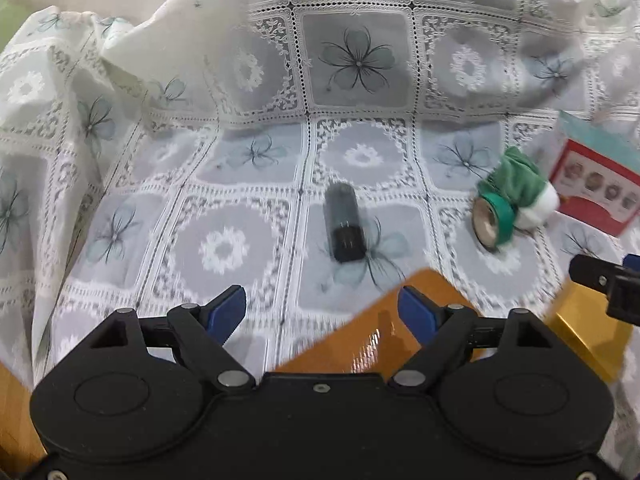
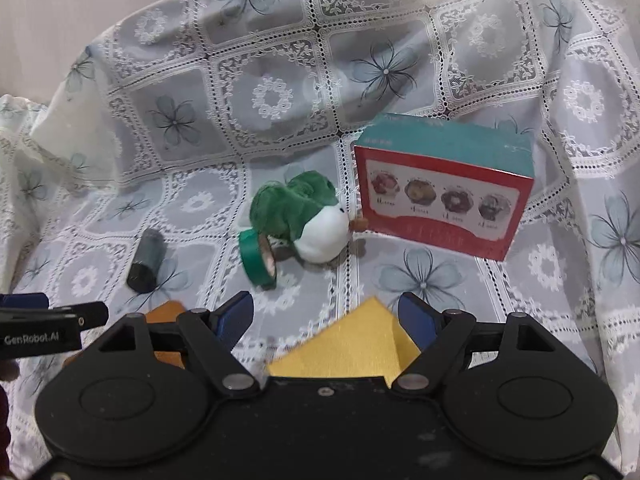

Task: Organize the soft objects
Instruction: 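Move both open tools from the basket toward the yellow box and brown case, then close right tool on the green-and-white plush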

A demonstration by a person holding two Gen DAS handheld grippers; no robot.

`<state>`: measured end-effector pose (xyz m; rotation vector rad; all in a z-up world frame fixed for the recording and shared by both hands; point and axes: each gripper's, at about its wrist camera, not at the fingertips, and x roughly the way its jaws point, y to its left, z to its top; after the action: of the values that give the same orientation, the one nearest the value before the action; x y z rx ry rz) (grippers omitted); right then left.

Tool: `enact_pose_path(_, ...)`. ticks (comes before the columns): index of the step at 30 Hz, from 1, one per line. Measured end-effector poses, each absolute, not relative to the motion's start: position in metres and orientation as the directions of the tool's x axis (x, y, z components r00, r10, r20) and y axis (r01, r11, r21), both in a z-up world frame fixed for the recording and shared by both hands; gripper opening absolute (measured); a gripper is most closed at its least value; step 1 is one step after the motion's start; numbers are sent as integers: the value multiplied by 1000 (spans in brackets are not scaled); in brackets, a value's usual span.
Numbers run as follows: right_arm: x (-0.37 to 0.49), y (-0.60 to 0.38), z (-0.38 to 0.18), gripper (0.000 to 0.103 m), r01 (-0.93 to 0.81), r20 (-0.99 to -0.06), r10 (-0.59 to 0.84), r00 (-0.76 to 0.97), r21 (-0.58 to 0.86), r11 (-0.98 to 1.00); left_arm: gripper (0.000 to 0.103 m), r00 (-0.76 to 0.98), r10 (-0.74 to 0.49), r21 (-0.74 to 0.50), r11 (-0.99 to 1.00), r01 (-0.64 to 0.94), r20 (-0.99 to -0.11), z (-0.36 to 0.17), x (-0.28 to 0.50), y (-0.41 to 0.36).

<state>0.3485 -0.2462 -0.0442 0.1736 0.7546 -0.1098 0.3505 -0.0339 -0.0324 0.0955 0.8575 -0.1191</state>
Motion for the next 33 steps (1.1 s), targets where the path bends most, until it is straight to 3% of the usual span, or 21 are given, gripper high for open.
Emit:
enact_pose_path(20, 431, -214, -73, 77, 172, -748, -142, 648, -38, 984, 81, 652, -36, 3, 998, 59, -757, -70, 405, 2)
enact_pose_path(24, 430, -203, -71, 76, 100, -737, -63, 673, 6, 995, 80, 643, -20, 4, 999, 36, -765, -77, 408, 9)
enact_pose_path(30, 425, -221, -68, 77, 145, -748, -57, 662, 53, 988, 81, 638, -30, -9, 999, 37, -770, -81, 410, 16)
enact_pose_path(33, 427, -237, -67, 78, 185, -760, -36, 649, 112, 976, 88, 651, -33, -4, 999, 46, -758, -88, 410, 16)
